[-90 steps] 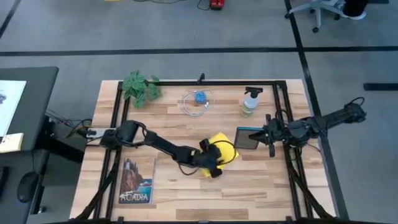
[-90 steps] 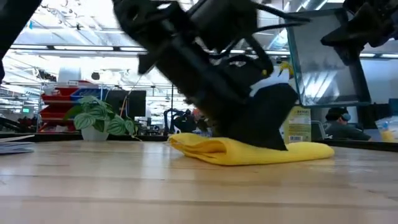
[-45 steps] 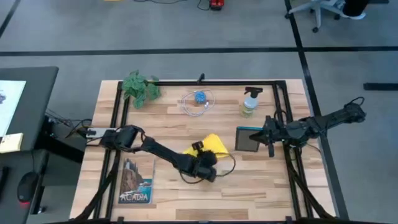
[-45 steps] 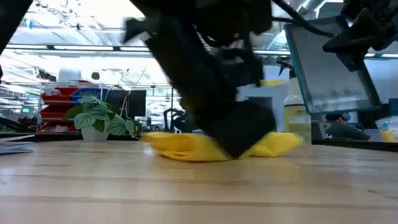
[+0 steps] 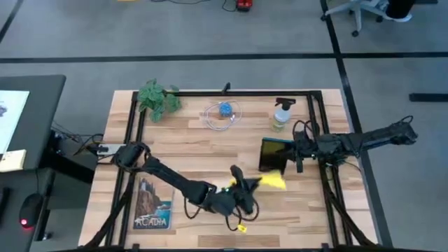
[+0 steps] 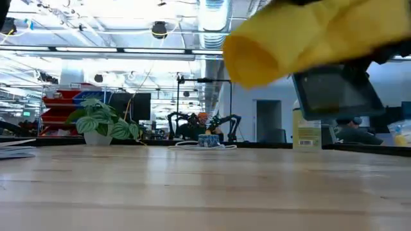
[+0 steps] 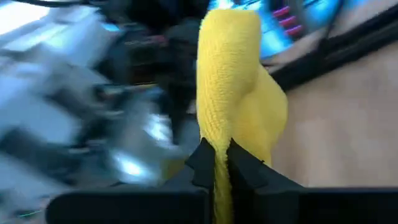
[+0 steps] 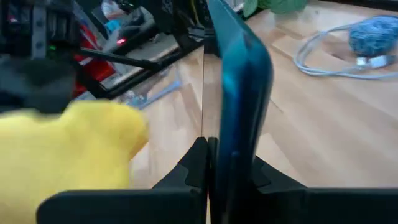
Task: Apply microfiber cloth
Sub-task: Wipe the tablet with the yellow microfiber cloth
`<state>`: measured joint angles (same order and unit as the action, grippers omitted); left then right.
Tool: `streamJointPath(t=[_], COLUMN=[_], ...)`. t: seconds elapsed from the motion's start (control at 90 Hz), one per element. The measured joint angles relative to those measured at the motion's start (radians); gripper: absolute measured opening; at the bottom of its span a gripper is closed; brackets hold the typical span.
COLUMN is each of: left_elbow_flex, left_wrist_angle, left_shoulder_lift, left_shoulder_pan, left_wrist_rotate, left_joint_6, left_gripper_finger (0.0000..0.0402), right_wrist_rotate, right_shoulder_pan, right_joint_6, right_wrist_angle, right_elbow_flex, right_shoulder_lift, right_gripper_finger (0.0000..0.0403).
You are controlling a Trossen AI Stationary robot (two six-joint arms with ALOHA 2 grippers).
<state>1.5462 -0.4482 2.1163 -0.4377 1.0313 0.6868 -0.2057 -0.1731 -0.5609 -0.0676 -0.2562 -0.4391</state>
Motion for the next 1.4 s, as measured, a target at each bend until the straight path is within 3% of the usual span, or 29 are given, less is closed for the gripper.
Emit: streamJointPath(t=[0.078, 0.156, 0.444, 0.589, 0.767, 1.044, 1.244, 1.333, 1.4], left_elbow_flex=[-0.001, -0.001, 0.002, 0.001, 0.001, 0.007, 0.068, 0.071, 0.071], left_wrist_angle=[-0.078, -0.105, -0.109, -0.085, -0.056, -0.112, 0.066, 0.142, 0.139], left_shoulder_lift=[-0.001, -0.002, 0.047, 0.101, 0.145, 0.129, 0.122, 0.125, 0.126], left_shoulder_pan=[0.024, 0.053, 0.162, 0.151, 0.120, 0.131, 0.146, 0.148, 0.150], left_wrist_rotate=[0.040, 0.067, 0.088, 0.015, 0.010, 0.038, -0.166, -0.161, -0.083], left_joint_6=[0.124, 0.146, 0.066, 0.004, -0.103, -0.102, -0.198, -0.260, -0.262], left_gripper_finger=[0.0000, 0.0000, 0.0000, 0.0000, 0.0000, 0.0000, 0.0000, 0.0000, 0.0000], right_wrist_rotate=[0.007, 0.006, 0.006, -0.004, 0.002, -0.007, 0.006, 0.003, -0.012], right_shoulder_pan=[0.007, 0.007, -0.006, -0.009, -0.009, -0.008, -0.008, -0.009, -0.009], right_joint_6=[0.000, 0.000, -0.008, -0.007, -0.004, -0.004, 0.030, 0.040, 0.042], right_wrist_angle=[-0.002, 0.003, 0.031, 0.045, 0.058, 0.104, 0.136, 0.140, 0.143], right_elbow_flex=[0.000, 0.000, 0.000, 0.002, 0.002, 0.001, 0.000, 0.000, 0.000], right_shoulder_lift=[-0.001, -0.001, -0.008, -0.013, -0.013, -0.021, -0.020, -0.021, -0.031], right_gripper_finger=[0.0017, 0.0017, 0.0017, 0.0017, 0.0017, 0.0017, 0.0017, 0.0017, 0.0017])
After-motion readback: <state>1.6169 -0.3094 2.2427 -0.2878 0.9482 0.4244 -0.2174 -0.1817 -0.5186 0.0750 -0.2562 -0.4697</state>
